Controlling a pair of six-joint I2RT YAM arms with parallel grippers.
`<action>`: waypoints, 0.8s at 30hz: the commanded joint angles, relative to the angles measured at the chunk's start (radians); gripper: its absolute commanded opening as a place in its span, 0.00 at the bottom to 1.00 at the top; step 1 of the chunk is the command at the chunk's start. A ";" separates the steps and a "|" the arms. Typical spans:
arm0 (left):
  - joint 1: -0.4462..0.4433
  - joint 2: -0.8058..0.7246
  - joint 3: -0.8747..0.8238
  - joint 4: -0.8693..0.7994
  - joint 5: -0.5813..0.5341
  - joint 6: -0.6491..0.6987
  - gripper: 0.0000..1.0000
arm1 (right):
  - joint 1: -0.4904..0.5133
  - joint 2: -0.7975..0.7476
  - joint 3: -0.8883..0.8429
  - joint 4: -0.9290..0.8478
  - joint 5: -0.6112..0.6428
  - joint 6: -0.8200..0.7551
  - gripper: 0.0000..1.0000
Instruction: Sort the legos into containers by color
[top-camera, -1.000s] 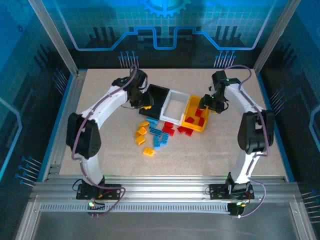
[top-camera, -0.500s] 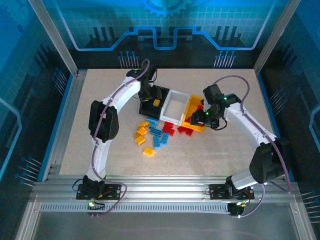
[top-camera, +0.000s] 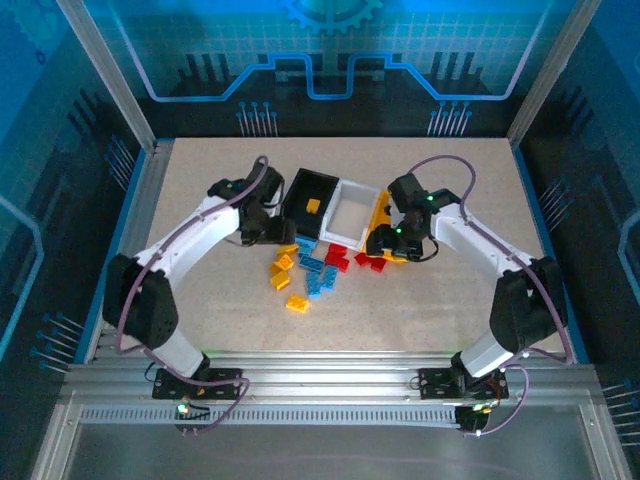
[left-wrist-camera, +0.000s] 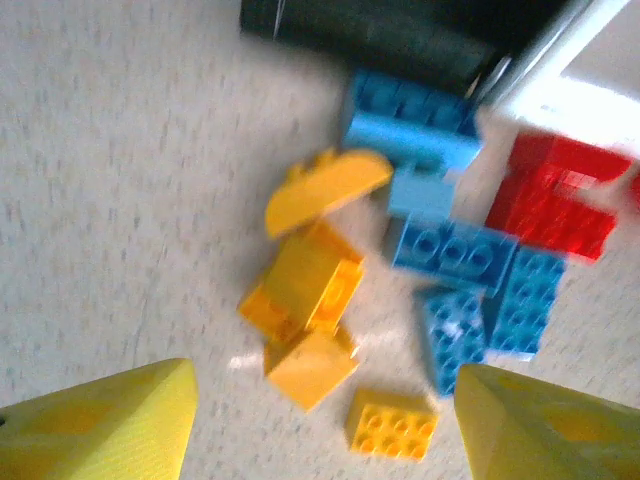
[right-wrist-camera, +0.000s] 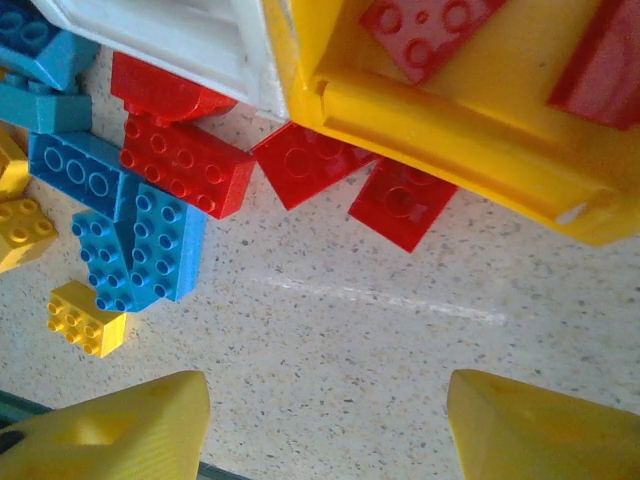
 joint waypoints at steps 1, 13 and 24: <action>-0.003 0.000 -0.108 0.058 0.031 0.026 0.69 | 0.041 0.030 0.028 0.005 -0.023 0.005 0.66; -0.001 0.146 -0.069 0.109 0.041 0.128 0.70 | 0.094 0.008 -0.002 -0.002 -0.004 0.042 0.66; 0.018 0.309 0.055 0.089 0.052 0.197 0.67 | 0.096 -0.009 -0.003 -0.017 0.018 0.069 0.66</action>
